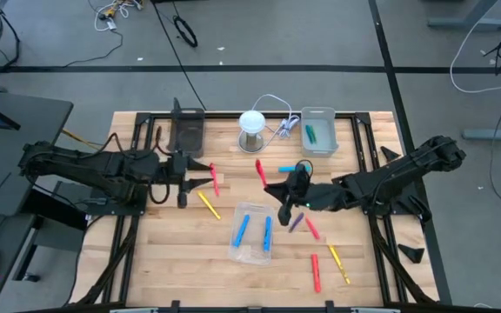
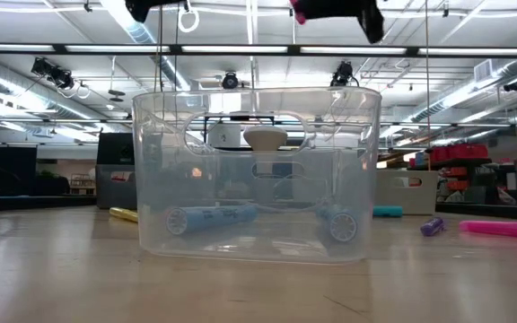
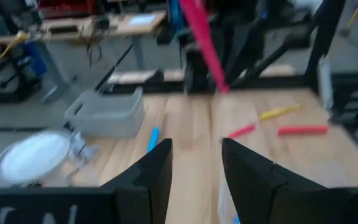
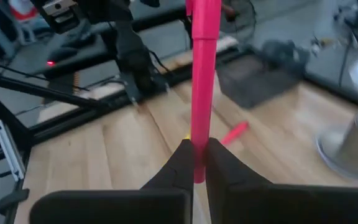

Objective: Pick & Place Markers
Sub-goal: Put the bottom pink marker into the black bin

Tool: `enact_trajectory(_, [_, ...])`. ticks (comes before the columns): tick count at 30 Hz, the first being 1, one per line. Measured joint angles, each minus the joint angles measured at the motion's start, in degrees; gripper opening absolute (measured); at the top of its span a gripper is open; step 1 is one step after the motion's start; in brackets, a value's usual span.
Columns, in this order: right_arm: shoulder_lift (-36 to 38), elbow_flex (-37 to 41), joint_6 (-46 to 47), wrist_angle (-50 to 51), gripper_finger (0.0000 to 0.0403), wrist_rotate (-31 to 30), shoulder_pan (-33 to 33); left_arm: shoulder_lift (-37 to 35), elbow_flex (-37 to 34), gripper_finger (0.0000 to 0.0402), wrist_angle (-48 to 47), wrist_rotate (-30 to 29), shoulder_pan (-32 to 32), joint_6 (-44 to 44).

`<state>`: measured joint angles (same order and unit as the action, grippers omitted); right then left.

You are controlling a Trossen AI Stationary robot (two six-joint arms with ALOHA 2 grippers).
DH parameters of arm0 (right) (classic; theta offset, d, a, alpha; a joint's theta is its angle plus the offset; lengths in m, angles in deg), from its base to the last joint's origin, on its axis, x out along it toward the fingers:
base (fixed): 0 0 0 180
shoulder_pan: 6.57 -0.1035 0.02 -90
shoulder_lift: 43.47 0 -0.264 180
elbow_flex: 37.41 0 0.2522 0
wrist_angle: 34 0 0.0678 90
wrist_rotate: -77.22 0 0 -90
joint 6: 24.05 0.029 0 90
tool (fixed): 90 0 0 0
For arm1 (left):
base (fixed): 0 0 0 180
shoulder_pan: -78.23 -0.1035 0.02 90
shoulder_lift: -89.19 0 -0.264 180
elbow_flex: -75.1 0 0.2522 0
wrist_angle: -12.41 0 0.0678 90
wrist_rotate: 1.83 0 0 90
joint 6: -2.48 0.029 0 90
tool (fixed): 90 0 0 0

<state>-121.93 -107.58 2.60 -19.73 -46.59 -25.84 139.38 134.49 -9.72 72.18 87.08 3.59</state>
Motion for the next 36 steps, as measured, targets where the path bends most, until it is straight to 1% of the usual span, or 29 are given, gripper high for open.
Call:
enact_trajectory(6, [0.0,0.0,-8.4,-7.1,0.0012,4.9,3.5,0.0,0.0,0.0147,6.2,1.3,0.0,-0.8])
enact_trajectory(12, [0.0,0.0,-12.4,-12.1,0.0012,10.2,6.1,0.0,0.0,0.0147,8.9,1.3,0.0,-3.7])
enact_trajectory(15, [0.0,0.0,-13.7,-14.2,0.0012,11.9,7.0,0.1,0.0,0.0147,9.7,1.3,0.0,-5.3])
enact_trajectory(21, [-0.8,0.0,-16.5,-18.6,0.0012,16.5,8.9,4.2,0.2,0.0147,13.4,1.2,-0.1,-6.3])
enact_trajectory(27, [-4.4,-4.0,-18.2,-17.5,0.0011,20.0,10.8,9.3,2.3,0.0147,15.3,2.1,-1.6,-4.9])
enact_trajectory(31, [-7.9,-8.9,-20.8,-14.6,0.0011,22.9,11.5,11.8,4.5,0.0147,15.1,5.4,-2.7,-4.9])
enact_trajectory(33, [-9.3,-11.0,-21.9,-12.4,0.0011,23.3,11.7,12.8,5.7,0.0147,15.1,6.9,-2.7,-4.9])
enact_trajectory(36, [-11.2,-13.5,-23.3,-10.1,0.0011,23.4,11.8,12.9,6.2,0.0147,15.3,7.3,-2.7,-4.7])
